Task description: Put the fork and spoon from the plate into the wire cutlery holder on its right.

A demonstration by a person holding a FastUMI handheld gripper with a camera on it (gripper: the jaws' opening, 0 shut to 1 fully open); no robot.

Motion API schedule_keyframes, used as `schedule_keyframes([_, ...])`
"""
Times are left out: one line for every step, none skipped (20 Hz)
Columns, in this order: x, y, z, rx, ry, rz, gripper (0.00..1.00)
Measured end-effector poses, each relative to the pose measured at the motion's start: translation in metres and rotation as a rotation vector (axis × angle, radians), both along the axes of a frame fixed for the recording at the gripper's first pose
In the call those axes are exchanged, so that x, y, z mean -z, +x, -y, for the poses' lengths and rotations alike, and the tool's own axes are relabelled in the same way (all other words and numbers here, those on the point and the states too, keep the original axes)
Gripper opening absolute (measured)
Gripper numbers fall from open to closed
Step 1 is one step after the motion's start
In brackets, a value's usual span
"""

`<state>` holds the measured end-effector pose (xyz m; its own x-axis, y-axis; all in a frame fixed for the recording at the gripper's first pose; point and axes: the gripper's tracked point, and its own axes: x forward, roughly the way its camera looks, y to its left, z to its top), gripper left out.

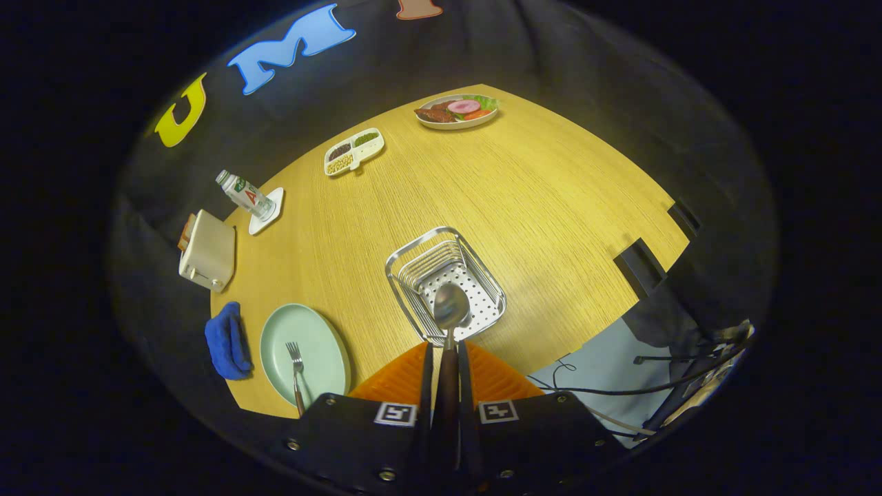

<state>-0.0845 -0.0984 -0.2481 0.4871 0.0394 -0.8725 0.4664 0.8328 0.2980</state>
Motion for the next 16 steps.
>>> schedule_keyframes([0.003, -0.001, 0.002, 0.008, -0.008, -0.004, 0.34])
schedule_keyframes([0.004, -0.002, 0.004, 0.008, -0.017, -0.008, 0.37])
schedule_keyframes([0.005, -0.005, 0.006, 0.009, -0.033, -0.022, 0.44])
schedule_keyframes([0.008, -0.005, 0.006, 0.008, -0.035, -0.027, 0.52])
schedule_keyframes([0.008, -0.006, 0.004, 0.007, -0.027, -0.030, 0.54])
schedule_keyframes([0.009, -0.006, 0.003, 0.008, -0.019, -0.031, 0.54])
schedule_keyframes([0.008, -0.006, 0.002, 0.008, -0.012, -0.029, 0.54])
schedule_keyframes([0.008, -0.006, 0.001, 0.006, -0.014, -0.027, 0.54])
schedule_keyframes([0.009, -0.006, 0.002, 0.001, -0.019, -0.025, 0.54])
schedule_keyframes([0.009, -0.006, 0.001, -0.004, -0.021, -0.023, 0.54])
schedule_keyframes([0.008, -0.006, -0.001, -0.010, -0.022, -0.022, 0.54])
schedule_keyframes([0.007, -0.005, -0.004, -0.016, -0.023, -0.020, 0.54])
schedule_keyframes([0.008, -0.004, -0.006, -0.022, -0.022, -0.021, 0.54])
schedule_keyframes([0.008, -0.003, -0.008, -0.027, -0.022, -0.020, 0.54])
schedule_keyframes([0.009, -0.003, -0.009, -0.033, -0.022, -0.021, 0.54])
schedule_keyframes([0.009, -0.003, -0.011, -0.039, -0.022, -0.021, 0.54])
